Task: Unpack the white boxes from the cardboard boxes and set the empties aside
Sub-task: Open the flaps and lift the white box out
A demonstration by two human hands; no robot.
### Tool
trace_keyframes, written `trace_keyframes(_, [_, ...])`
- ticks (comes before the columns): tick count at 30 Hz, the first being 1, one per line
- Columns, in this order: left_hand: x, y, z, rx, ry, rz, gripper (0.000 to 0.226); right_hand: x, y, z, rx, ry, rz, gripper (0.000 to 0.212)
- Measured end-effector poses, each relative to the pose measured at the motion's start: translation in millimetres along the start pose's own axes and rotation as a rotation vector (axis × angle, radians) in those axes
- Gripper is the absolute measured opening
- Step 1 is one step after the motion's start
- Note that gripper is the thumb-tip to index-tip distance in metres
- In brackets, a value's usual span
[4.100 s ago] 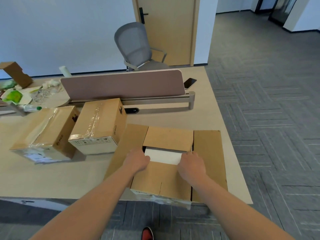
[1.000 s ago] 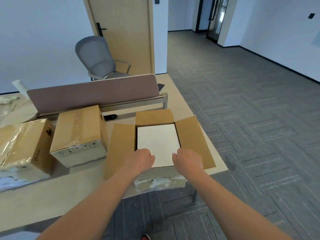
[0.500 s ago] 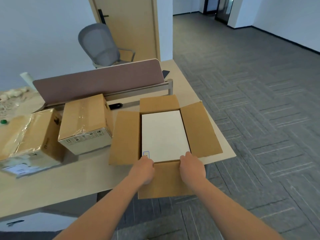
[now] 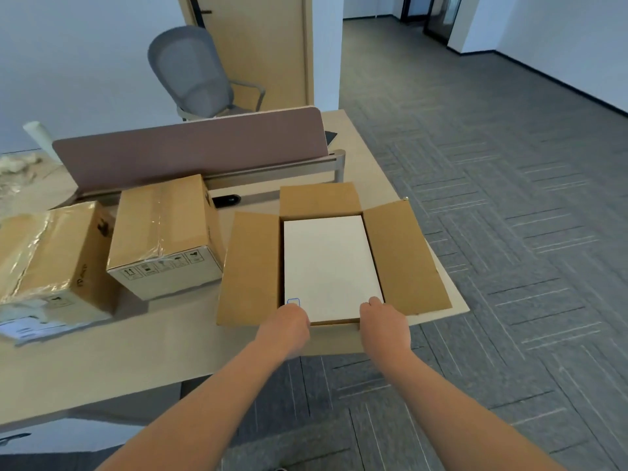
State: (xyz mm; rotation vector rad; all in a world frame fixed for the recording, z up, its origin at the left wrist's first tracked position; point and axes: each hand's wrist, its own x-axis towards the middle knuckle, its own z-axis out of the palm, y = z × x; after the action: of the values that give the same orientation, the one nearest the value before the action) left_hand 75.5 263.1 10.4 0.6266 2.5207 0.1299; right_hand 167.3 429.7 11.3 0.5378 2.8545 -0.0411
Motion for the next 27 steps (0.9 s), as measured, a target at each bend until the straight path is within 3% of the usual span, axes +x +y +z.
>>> trace_keyframes(12, [31,-24,-46,-0.238,0.103,0.039,0.028,0,-11,-19,0.01,-0.147,0.076,0.014])
trace_keyframes(18, [48,-25,-61,-0.336,0.112,0.025,0.026,23,-12,-35,0.257,-0.11,0.266,0.013])
trace_keyframes(23, [69,-19,-68,-0.43,0.133,0.006,0.015,65,-9,-51,0.508,-0.118,0.338,0.038])
trace_keyframes(27, [83,-14,-69,-0.444,0.144,-0.076,0.014,97,-14,-53,0.583,-0.119,0.407,0.013])
